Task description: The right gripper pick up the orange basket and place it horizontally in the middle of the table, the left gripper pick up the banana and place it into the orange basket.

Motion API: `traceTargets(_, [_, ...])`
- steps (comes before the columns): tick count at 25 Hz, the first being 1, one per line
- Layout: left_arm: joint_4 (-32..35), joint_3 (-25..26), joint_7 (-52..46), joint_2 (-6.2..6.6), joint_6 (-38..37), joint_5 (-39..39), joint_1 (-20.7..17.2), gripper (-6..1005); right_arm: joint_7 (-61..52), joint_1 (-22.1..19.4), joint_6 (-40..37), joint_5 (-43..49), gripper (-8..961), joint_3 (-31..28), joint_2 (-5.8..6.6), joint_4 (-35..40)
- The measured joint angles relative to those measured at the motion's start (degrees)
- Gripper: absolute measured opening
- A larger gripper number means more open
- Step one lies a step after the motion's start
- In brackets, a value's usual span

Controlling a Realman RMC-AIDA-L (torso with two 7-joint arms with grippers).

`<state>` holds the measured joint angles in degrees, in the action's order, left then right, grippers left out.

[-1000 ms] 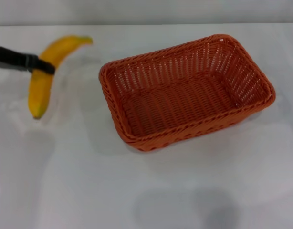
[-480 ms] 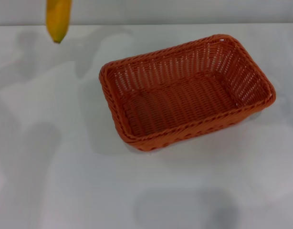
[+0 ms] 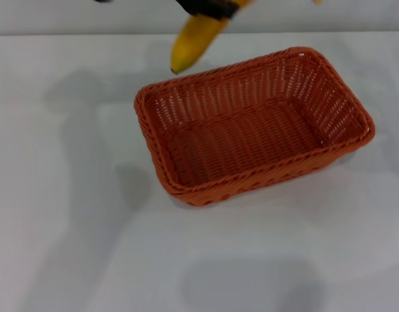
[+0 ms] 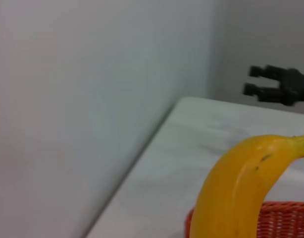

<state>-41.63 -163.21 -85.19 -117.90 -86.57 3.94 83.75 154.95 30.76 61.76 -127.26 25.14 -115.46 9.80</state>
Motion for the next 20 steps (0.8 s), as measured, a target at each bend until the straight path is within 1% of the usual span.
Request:
traceTargets(1, [1.02,0.01,0.10,-0.65,1.22,1.50,0.71,509,-0.01,-0.01,0.01,0.00,869,0.00,0.00,-0.01])
traceTargets(2, [3.06,0.03,0.01,-0.88,2.68,2.75,1.15,510,-0.02,-0.03,0.04,0.00,869,0.00,-0.01,-0.03])
traceTargets(4, [6.68,0.07,-0.19,-0.97,5.23,4.31,1.28,510,-0.04,-0.19,0.19,-0.01,869,0.00,-0.02,-0.05])
traceTargets(7, [11.34,0.08,0.08,-0.91,9.13,5.11,0.52,511,-0.06,-0.53,0.29,-0.03,869,0.00,-0.03,-0.12])
traceTargets(12, [13.50,0.09,0.00,-0.93,9.79,6.08,-0.22,513,-0.11,-0.75,0.37,-0.12,869,0.00,-0.03,-0.13])
traceTargets(15, [13.83,0.09,0.66,-0.88,7.94,6.59,-0.60,514,-0.13,-0.79,0.42,-0.35,869,0.00,-0.03,-0.13])
traceTargets(20, [12.66,0.14,1.71,-0.89,6.32,5.21,-1.64,672,-0.15,-0.85,0.48,-0.62,869,0.00,-0.03,-0.13])
